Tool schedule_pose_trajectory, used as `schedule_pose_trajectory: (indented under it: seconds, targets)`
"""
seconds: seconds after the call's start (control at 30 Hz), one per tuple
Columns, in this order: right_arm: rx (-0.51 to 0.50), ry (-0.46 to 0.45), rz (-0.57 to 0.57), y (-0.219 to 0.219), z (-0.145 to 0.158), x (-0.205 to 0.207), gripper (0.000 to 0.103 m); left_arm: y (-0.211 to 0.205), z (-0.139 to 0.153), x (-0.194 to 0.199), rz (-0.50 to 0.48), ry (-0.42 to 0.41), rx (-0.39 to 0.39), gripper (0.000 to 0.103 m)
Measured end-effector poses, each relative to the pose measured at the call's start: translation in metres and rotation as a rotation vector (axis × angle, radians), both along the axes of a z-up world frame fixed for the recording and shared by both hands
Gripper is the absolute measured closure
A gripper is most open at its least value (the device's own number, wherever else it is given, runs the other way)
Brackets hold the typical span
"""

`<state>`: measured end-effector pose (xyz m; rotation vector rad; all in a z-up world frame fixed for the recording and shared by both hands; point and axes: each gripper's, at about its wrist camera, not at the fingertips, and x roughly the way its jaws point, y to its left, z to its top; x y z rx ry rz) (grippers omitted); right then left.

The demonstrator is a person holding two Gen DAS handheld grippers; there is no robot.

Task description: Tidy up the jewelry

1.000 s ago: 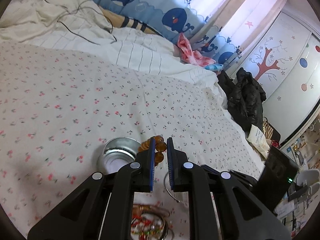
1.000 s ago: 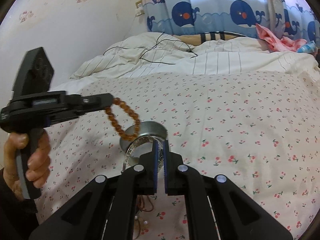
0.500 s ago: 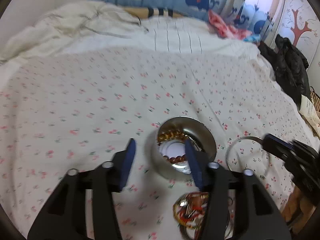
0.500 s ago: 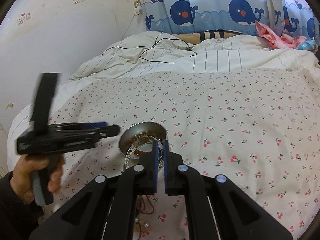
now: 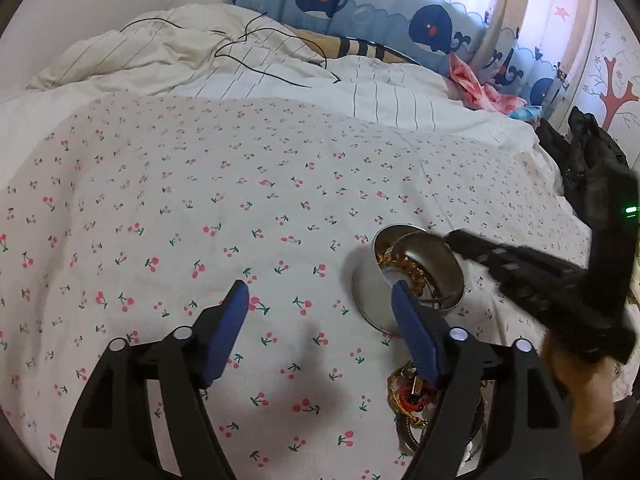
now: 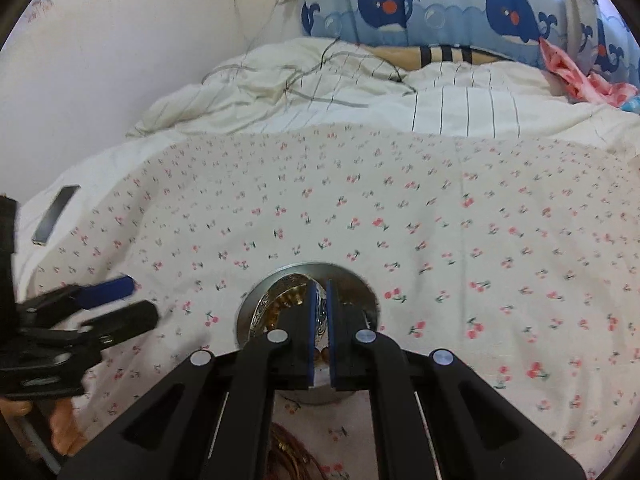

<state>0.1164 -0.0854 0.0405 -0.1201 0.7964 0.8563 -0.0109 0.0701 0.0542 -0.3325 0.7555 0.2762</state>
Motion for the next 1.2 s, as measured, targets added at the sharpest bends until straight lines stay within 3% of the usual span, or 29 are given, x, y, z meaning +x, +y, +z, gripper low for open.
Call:
schedule_pose_trajectory:
  seconds: [0.1,0.13,0.17,0.2,0.37,0.53,0.6,0.77,1.0,1.1,1.2]
  targets:
    - [-0.036,-0.007,-0.021,0.003,-0.006,0.001,0.092,-0.002,0.0,0.0,-0.008,-0.002,0.001,0.025]
    - [-0.039,-0.018,-0.033,-0.001,-0.004,0.0,0.085,-0.002,0.001,0.001,-0.01,-0.001,0.003,0.025]
    - [-0.034,-0.031,-0.046,-0.009,0.002,-0.001,0.067,-0.002,0.001,0.001,-0.012,0.0,0.001,0.025]
    - [-0.026,-0.045,-0.053,-0.016,0.008,-0.004,0.064,-0.004,0.001,0.0,-0.015,0.0,0.0,0.025]
    - [0.014,-0.073,-0.076,-0.076,0.037,-0.041,0.063,-0.015,-0.001,-0.002,-0.047,0.02,0.015,0.025]
    - [0.006,0.042,-0.09,-0.11,0.01,-0.062,0.062,-0.032,-0.015,-0.008,-0.087,0.061,0.006,0.024]
    - [0.003,0.09,-0.066,-0.105,0.003,-0.06,0.062,-0.031,-0.025,-0.007,-0.115,0.087,-0.054,0.024]
    - [-0.043,0.063,-0.005,-0.09,0.003,-0.067,0.062,-0.029,-0.04,-0.001,-0.185,0.123,-0.176,0.024]
    - [-0.079,0.102,0.031,-0.085,-0.01,-0.069,0.062,-0.025,-0.051,0.0,-0.231,0.126,-0.328,0.024]
    - [-0.028,0.146,0.076,-0.079,-0.013,-0.068,0.062,-0.02,-0.049,0.001,-0.202,0.112,-0.332,0.024]
    - [-0.041,0.12,0.119,-0.063,-0.015,-0.071,0.064,-0.011,-0.051,0.001,-0.19,0.126,-0.359,0.024]
